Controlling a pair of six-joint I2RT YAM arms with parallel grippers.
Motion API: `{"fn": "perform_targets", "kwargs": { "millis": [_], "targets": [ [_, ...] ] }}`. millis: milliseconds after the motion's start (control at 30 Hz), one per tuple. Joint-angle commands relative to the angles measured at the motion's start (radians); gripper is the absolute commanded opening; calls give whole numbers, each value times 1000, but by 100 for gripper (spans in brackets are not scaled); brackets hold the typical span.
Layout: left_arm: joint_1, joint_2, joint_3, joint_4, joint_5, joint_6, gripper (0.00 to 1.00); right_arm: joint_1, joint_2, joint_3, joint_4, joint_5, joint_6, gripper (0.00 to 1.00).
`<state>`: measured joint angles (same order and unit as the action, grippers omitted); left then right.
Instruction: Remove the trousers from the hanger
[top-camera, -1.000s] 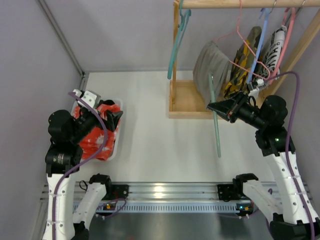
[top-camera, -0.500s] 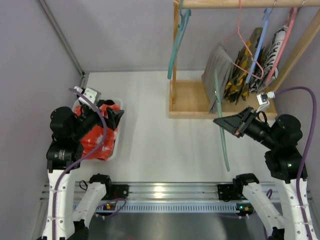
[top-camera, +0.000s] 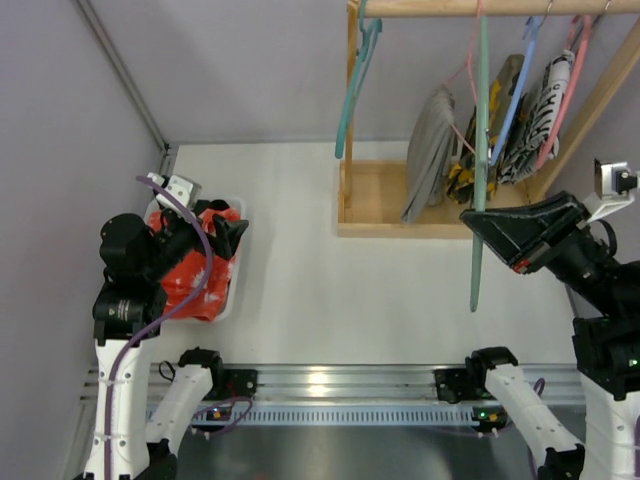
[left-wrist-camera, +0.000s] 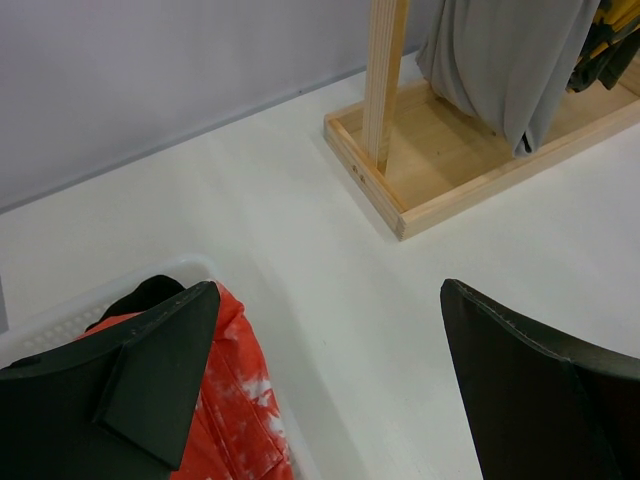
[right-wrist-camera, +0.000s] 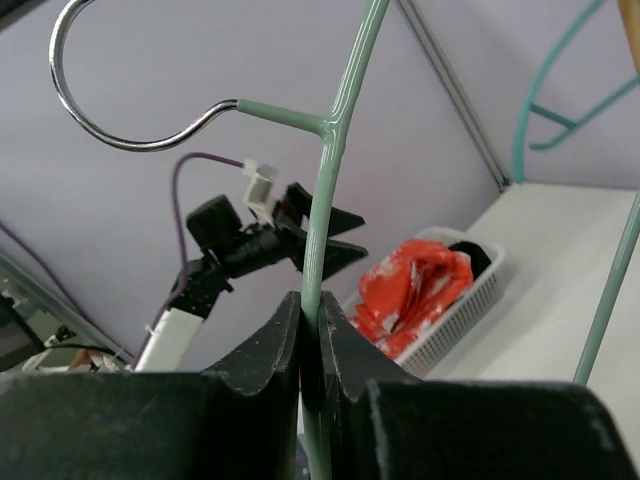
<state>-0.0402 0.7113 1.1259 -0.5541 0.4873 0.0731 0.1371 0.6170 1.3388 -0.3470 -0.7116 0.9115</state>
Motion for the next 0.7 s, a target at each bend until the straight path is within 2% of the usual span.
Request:
{"fn": "perform_targets", "kwargs": {
  "millis": [0, 200, 333, 500, 600, 667],
  "targets": [
    [0, 0, 15, 11, 22, -19, 98, 4, 105, 94, 152, -26, 70, 0],
    [2, 4, 20, 11, 8, -25, 98, 6, 291, 177, 200, -28, 202, 0],
    [0, -13, 6, 11, 2, -30, 98, 7, 403, 296, 103, -16, 254, 0],
    [0, -50, -26, 11, -18, -6, 98, 53, 380, 349, 77, 9, 240, 0],
    [0, -42, -29, 11, -15, -13, 98, 55, 354, 362, -65, 55, 219, 0],
    [0, -26, -26, 10, -10, -15, 98, 53, 328, 346, -89, 57, 213, 0]
  ]
}}
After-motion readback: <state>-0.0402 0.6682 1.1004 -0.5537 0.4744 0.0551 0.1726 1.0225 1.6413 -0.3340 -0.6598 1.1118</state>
